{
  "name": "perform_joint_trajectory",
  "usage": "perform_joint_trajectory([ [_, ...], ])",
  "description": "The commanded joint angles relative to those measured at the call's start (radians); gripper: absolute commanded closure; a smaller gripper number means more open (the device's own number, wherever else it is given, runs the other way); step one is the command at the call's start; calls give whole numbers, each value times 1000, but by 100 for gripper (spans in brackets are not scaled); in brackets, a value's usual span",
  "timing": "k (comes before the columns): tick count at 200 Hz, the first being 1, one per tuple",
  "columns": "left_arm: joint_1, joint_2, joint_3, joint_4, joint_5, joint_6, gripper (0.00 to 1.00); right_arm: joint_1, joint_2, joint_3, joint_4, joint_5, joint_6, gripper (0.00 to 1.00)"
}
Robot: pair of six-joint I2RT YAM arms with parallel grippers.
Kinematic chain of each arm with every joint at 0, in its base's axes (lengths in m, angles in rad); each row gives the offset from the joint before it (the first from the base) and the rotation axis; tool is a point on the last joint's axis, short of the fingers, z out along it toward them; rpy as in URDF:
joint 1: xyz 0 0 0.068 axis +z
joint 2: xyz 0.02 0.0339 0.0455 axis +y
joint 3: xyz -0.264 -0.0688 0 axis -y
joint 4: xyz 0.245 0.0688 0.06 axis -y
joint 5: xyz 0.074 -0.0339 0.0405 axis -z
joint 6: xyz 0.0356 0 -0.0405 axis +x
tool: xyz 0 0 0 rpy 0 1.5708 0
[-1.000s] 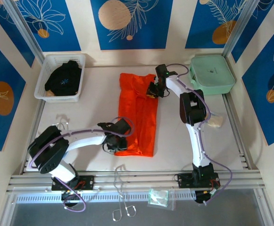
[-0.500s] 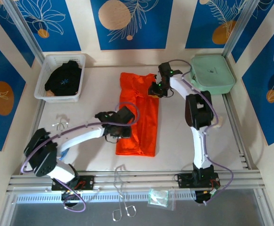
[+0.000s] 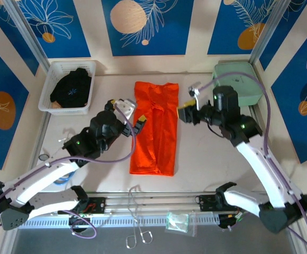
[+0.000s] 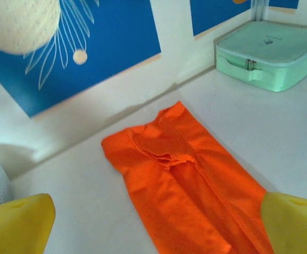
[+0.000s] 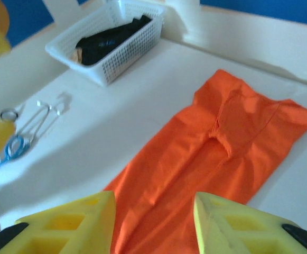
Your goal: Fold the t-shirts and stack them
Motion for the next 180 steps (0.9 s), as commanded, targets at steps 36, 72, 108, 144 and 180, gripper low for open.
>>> perform_joint_trajectory([
  [36,-3,-107,-135,-47,296,538,7,99,-272,-213,-227,-81,-224,39],
  [72,-11,-82,-130,-342,263,643,9,249,-379,-384,-278,-162,-473,35],
  [108,-77,-7,-185,-452,171,707,8,450,-283,-443,-226,-6,-483,32],
  [144,-126,136,-200,-467,129,755,14,562,-46,-454,-166,92,-495,29],
  [180,-133,221,-223,-401,211,805,17,550,122,-470,-86,112,-527,29],
])
